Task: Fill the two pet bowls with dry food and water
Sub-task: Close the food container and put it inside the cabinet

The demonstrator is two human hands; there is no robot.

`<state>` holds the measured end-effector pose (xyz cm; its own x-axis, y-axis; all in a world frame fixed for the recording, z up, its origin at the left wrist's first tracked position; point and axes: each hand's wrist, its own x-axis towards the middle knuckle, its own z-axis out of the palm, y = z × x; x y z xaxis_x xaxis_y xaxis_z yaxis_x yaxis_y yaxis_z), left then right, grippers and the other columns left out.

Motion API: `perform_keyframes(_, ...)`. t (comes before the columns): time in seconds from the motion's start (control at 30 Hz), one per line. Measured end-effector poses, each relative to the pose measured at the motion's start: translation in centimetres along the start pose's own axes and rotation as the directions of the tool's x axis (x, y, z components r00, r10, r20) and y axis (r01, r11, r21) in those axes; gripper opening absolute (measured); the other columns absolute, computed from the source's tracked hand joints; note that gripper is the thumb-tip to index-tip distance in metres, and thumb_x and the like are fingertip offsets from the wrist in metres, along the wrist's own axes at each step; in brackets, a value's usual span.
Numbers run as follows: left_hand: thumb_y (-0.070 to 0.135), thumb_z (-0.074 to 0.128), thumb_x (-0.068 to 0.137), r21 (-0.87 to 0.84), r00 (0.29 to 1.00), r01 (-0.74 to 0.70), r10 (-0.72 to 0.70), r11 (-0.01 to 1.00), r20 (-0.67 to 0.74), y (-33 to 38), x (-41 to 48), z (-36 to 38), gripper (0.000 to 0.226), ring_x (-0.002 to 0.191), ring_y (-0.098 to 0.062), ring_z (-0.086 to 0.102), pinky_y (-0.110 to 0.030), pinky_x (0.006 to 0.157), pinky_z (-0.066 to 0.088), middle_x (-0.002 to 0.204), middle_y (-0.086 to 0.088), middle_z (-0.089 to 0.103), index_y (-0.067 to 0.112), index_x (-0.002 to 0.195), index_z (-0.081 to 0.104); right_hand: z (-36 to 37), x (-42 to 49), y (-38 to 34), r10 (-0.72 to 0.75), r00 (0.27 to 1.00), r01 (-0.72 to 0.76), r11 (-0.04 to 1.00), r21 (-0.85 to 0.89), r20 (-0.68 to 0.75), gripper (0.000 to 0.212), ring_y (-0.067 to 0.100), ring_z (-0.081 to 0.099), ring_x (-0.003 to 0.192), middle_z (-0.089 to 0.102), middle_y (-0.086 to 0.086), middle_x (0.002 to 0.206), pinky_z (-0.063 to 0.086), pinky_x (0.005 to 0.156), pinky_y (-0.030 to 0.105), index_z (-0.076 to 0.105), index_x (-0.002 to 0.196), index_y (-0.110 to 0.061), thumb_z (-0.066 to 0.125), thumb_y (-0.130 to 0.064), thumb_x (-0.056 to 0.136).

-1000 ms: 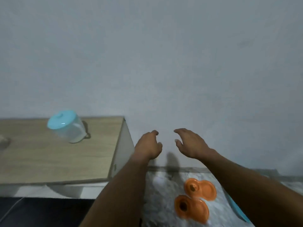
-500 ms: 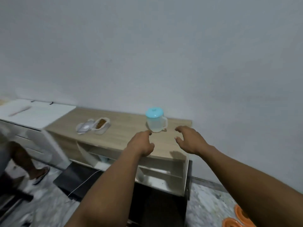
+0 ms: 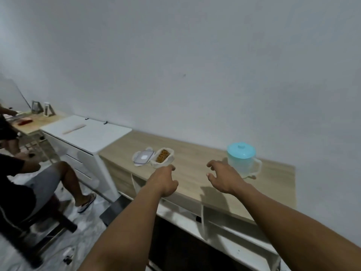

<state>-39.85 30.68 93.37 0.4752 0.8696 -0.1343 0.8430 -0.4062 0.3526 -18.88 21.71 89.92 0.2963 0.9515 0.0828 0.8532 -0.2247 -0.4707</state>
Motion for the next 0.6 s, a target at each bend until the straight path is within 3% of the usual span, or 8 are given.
perform_keyframes(0.33,0.032,0.063,0.09,0.082,0.991,0.129,-0.131,0.988,0.029,-10.9,12.6,-4.5,0.064,0.131,-0.027,0.049,-0.034,0.105,0.042,0.145,-0.01,0.051,0.022,0.149,0.039,5.4,15.3,-4.4,-0.068,0.992,0.07,0.997,-0.018,0.108,0.041,0.023,0.056,0.122,0.059,0.003,0.133,0.047,0.099,0.038,0.053,0.135,-0.02,0.052,-0.033,0.097)
perform_keyframes(0.6,0.026,0.064,0.087,0.155,0.988,0.065,-0.086,0.986,0.132,-21.9,24.1,-4.8,0.069,0.134,-0.028,0.046,-0.037,0.11,0.041,0.147,-0.009,0.047,0.021,0.15,0.038,13.7,26.1,-10.2,-0.151,0.981,0.17,0.973,-0.159,0.125,0.04,0.029,0.054,0.118,0.06,0.007,0.129,0.048,0.093,0.041,0.056,0.129,-0.017,0.051,-0.032,0.093)
